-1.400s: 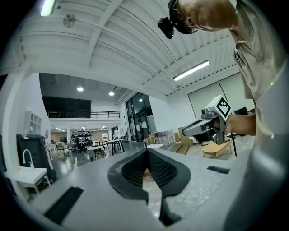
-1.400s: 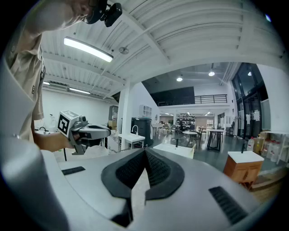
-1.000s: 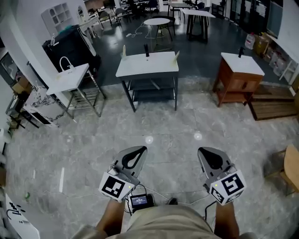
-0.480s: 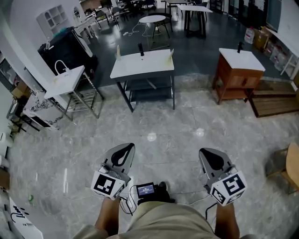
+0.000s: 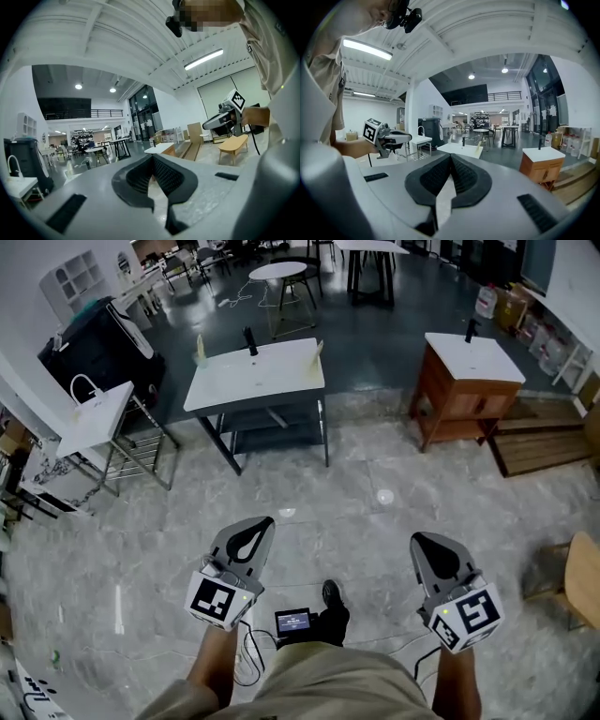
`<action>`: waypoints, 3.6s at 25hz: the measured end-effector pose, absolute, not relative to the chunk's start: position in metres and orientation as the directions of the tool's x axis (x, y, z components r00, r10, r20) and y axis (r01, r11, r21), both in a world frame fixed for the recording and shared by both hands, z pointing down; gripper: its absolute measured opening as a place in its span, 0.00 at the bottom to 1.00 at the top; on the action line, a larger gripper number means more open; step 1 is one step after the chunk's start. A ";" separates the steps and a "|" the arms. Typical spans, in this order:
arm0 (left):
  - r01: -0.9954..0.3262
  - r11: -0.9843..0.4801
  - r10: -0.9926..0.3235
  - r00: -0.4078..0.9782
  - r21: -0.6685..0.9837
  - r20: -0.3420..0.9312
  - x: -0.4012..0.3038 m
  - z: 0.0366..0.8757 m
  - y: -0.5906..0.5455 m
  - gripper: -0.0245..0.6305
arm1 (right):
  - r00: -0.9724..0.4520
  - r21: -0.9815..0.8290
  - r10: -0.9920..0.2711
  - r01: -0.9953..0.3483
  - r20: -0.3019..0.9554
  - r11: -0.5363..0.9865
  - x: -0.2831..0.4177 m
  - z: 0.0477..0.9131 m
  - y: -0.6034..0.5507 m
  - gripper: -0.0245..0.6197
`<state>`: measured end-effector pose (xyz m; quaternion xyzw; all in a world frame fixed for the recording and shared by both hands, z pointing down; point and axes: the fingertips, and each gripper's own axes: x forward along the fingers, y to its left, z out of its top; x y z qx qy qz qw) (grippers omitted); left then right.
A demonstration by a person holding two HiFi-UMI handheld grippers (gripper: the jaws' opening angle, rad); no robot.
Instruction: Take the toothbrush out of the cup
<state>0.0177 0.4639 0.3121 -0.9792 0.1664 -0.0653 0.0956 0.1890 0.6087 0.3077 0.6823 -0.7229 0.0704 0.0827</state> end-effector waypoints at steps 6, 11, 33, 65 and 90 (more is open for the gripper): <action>-0.302 -0.937 -0.323 0.940 -0.179 0.107 0.085 0.310 0.365 0.05 | -0.072 0.013 -0.970 -0.997 0.232 0.077 0.243 0.298 0.504 0.05; -0.308 -0.929 -0.324 0.945 -0.205 0.045 0.118 0.281 0.312 0.05 | -0.086 0.013 -0.971 -0.996 0.225 0.092 0.269 0.291 0.443 0.05; -0.567 -0.808 -0.576 0.817 -0.163 0.014 0.113 0.272 0.150 0.05 | -0.273 -0.009 -0.924 -0.960 0.269 0.281 0.341 0.324 0.205 0.05; -0.746 -0.665 -0.690 0.607 -0.016 0.393 0.213 0.435 -0.047 0.05 | -0.190 -0.203 -0.849 -0.974 0.492 0.100 0.510 0.590 -0.221 0.38; -0.757 -0.639 -0.765 0.607 -0.134 0.217 0.212 0.340 -0.056 0.05 | -0.219 -0.067 -0.935 -0.976 0.279 0.208 0.511 0.428 -0.176 0.08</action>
